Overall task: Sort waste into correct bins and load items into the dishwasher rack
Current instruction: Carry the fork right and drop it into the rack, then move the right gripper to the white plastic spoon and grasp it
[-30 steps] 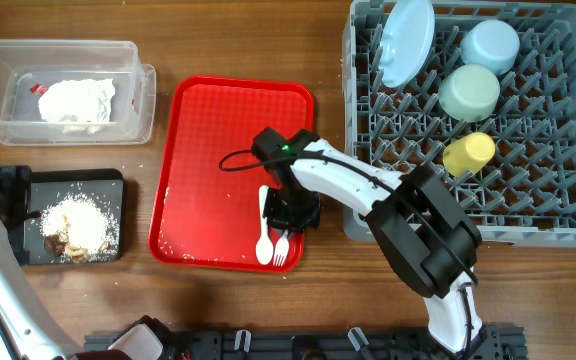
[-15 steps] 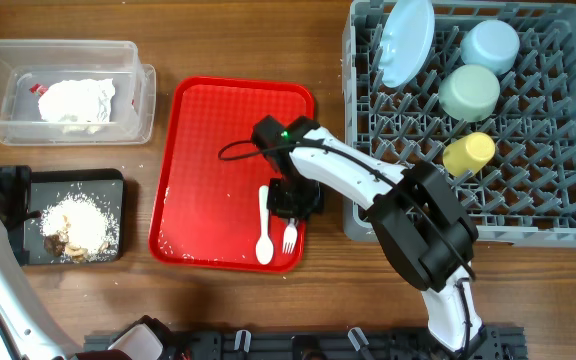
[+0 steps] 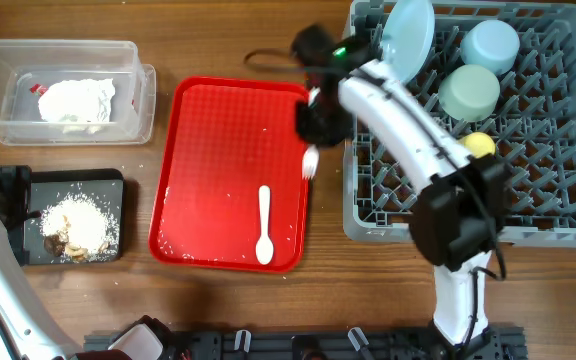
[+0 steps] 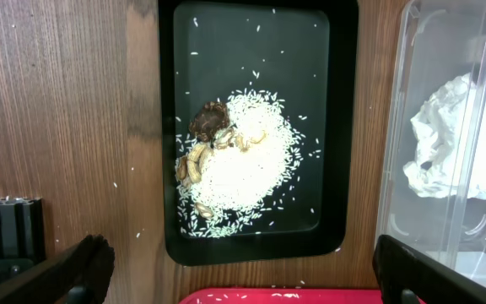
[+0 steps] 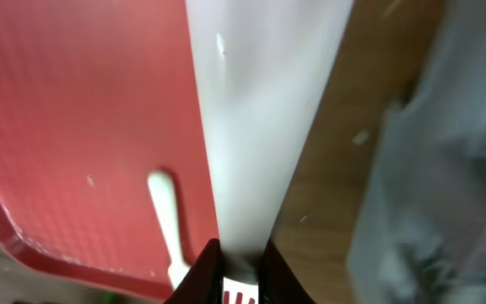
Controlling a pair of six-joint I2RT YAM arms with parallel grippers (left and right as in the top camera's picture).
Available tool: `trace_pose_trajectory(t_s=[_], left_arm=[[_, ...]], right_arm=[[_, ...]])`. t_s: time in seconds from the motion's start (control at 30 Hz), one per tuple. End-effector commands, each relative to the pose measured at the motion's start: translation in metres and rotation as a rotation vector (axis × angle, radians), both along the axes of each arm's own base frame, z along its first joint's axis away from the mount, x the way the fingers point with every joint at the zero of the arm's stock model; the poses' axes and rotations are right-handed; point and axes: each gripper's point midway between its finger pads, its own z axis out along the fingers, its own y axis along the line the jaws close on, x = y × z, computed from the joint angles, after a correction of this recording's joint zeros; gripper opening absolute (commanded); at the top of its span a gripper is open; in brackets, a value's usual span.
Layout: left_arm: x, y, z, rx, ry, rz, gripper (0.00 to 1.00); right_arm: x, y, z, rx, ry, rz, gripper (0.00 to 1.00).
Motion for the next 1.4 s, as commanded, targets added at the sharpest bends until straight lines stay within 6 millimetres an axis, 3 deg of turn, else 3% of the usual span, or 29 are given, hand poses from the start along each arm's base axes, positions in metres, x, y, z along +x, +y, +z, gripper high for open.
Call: trace_pose_trajectory(t_s=[0.0, 0.17, 0.3, 0.4, 0.57, 0.8, 0.9, 1.17, 1.37], left_arm=[[-0.003, 0.002, -0.002, 0.005, 0.012, 0.010, 1.00], [-0.003, 0.002, -0.002, 0.005, 0.013, 0.010, 1.00], [-0.003, 0.002, -0.002, 0.005, 0.012, 0.010, 1.00], [-0.003, 0.002, -0.002, 0.005, 0.013, 0.010, 1.00], [-0.003, 0.002, -0.002, 0.005, 0.013, 0.010, 1.00], [-0.003, 0.002, -0.002, 0.005, 0.013, 0.010, 1.00], [-0.003, 0.002, -0.002, 0.005, 0.013, 0.010, 1.00], [-0.003, 0.002, -0.002, 0.005, 0.012, 0.010, 1.00], [-0.003, 0.002, -0.002, 0.005, 0.012, 0.010, 1.00]], right_arm=[[0.030, -0.043, 0.033, 0.013, -0.123, 0.042, 0.06], [0.037, -0.098, 0.037, -0.010, -0.114, 0.057, 0.08], [0.038, -0.117, 0.034, -0.050, -0.104, 0.022, 0.10], [0.031, -0.118, 0.034, -0.055, -0.073, 0.021, 0.12], [-0.001, -0.119, 0.021, -0.069, 0.066, 0.011, 0.11], [-0.026, -0.089, 0.008, -0.065, 0.133, 0.091, 0.16], [-0.030, -0.081, 0.008, -0.074, 0.140, 0.074, 0.18], [-0.029, -0.095, 0.007, -0.160, 0.133, 0.048, 0.21], [-0.029, -0.079, 0.012, -0.090, 0.122, 0.053, 0.21]])
